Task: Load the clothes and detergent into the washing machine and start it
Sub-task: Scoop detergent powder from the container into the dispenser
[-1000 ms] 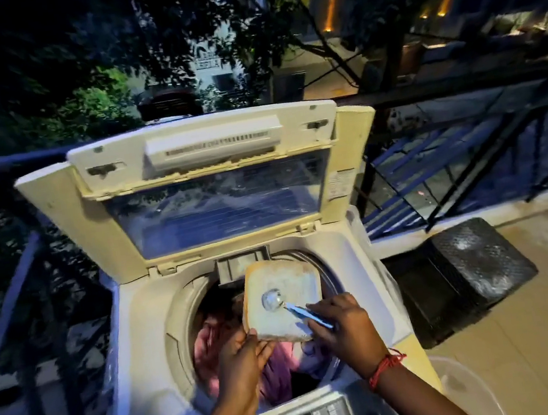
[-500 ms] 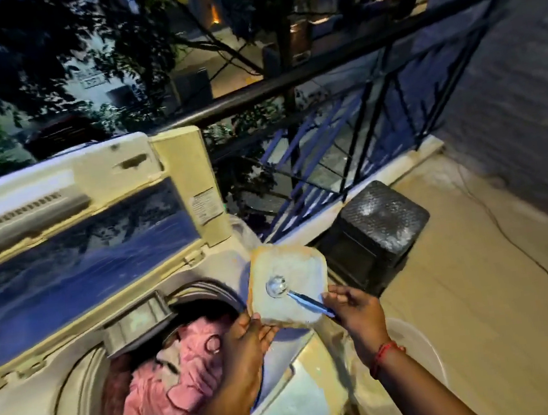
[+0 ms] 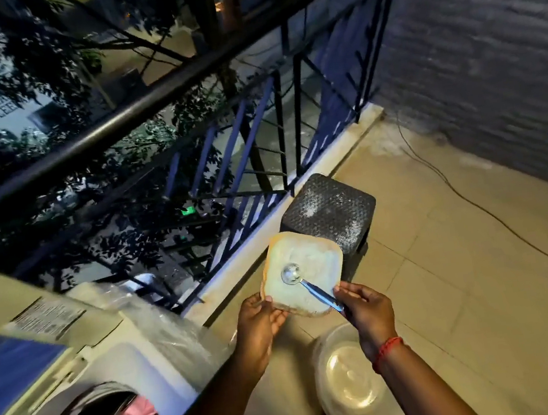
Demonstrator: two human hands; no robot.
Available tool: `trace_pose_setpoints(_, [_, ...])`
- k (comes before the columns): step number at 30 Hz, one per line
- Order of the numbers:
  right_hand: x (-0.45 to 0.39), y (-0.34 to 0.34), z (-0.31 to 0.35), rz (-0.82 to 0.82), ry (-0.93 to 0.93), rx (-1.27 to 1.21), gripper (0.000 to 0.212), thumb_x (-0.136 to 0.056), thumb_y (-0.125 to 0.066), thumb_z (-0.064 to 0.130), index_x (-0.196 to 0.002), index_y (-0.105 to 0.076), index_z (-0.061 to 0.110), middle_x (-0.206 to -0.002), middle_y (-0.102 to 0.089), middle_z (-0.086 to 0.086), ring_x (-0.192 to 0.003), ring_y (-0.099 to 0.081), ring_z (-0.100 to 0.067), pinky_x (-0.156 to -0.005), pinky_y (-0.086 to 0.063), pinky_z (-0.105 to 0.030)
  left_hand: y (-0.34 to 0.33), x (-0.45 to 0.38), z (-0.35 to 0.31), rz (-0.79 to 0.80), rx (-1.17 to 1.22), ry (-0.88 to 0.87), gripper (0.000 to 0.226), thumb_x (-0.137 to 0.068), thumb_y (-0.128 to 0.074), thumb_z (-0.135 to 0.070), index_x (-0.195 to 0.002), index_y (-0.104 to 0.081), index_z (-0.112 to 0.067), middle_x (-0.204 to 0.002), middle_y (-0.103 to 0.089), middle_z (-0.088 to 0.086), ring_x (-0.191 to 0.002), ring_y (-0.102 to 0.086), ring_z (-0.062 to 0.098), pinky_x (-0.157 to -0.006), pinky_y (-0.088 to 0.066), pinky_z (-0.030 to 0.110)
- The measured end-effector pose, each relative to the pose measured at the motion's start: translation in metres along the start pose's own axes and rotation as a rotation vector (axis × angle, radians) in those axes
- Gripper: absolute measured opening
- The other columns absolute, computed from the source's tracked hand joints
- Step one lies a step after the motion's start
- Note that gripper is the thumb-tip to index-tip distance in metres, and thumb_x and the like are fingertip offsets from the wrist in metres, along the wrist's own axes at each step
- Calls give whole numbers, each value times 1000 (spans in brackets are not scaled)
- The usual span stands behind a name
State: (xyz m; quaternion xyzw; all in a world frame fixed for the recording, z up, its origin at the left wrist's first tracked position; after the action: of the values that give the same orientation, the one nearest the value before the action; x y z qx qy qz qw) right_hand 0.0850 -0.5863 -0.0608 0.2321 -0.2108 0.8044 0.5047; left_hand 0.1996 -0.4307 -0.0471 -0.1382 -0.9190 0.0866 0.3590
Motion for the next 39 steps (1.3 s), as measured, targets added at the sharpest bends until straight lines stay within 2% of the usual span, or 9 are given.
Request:
trace_pose_setpoints(7, [-94,25,9,-116,-90,-60,17,-76,-77,3,-93,-72,3,-86,-71,-6,-59,-57,-11,-49,-49,-16,-72,-96,25,-59,-162,36,8,-95,-52,-4,-90,-52,-10,-99,-65,20,-80,-68,24,-55,-57,22])
trace_pose_setpoints(13, [-178,34,3,-179,-127,-74,12,-78,-74,0,-89,-70,0,-81,-69,-5,-60,-55,-15,-47,-49,-19,-103,-177,49,-35,-263,116,15,-89,-66,-14,-98,-60,-4,-85,-67,16,-58,-69,15,-51,-55,25])
trace_pose_setpoints(16, [-225,34,-11,-207,-131,-30,11,-76,-76,1,-85,-72,3,-86,-71,-7,-64,-61,-15,-51,-50,-21,-109,-220,66,-47,-305,168,19,-86,-70,-11,-101,-63,-3,-95,-70,16,-80,-72,23,-53,-57,24])
trace_pose_setpoints(22, [-319,36,-55,-245,-157,8,16,-70,-81,4,-84,-74,6,-90,-74,-11,-86,-69,-26,-80,-58,-38,-123,-308,102,-75,-364,240,19,-84,-70,-6,-101,-67,3,-107,-68,26,-72,-66,20,-48,-53,17])
trace_pose_setpoints(25, [-358,38,-75,-248,-163,28,14,-67,-83,7,-79,-76,10,-88,-75,-10,-89,-70,-27,-90,-55,-47,-137,-333,107,-54,-301,234,17,-85,-64,6,-80,-64,-10,-95,-65,19,-76,-62,24,-50,-56,18])
trace_pose_setpoints(28, [-387,37,-88,-261,-152,23,14,-66,-84,6,-76,-74,10,-86,-74,-8,-87,-70,-24,-92,-54,-47,-146,-351,111,-96,-271,200,19,-81,-64,13,-71,-55,-1,-77,-65,15,-75,-61,28,-47,-56,18])
trace_pose_setpoints(31, [-404,32,-94,-277,-153,-12,17,-67,-83,3,-81,-73,4,-87,-74,-10,-82,-69,-21,-92,-54,-45,-150,-367,117,-122,-254,163,30,-79,-63,17,-63,-49,-4,-70,-60,13,-72,-60,27,-51,-57,22])
trace_pose_setpoints(35, [-417,25,-97,-284,-119,1,16,-68,-82,3,-69,-70,15,-76,-72,-2,-74,-65,-17,-91,-54,-45,-151,-380,123,-118,-254,129,31,-81,-62,16,-62,-48,-4,-67,-61,11,-83,-61,31,-57,-57,22])
trace_pose_setpoints(39, [-426,21,-100,-286,-86,51,16,-68,-82,6,-67,-71,18,-77,-73,1,-79,-69,-17,-93,-54,-40,-152,-390,128,-172,-208,131,31,-80,-64,15,-62,-47,-4,-72,-57,13,-84,-60,31,-82,-57,39])
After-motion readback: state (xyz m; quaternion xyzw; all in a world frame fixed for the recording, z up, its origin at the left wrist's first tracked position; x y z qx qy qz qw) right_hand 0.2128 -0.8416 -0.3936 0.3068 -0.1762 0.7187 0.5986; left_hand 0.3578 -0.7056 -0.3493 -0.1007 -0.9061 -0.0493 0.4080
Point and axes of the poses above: each hand's wrist, its own x-axis away from the middle knuckle, its own y-axis out of the back of the hand, z = x × y, the point moved 3 cm from there along -x, towards the middle knuckle
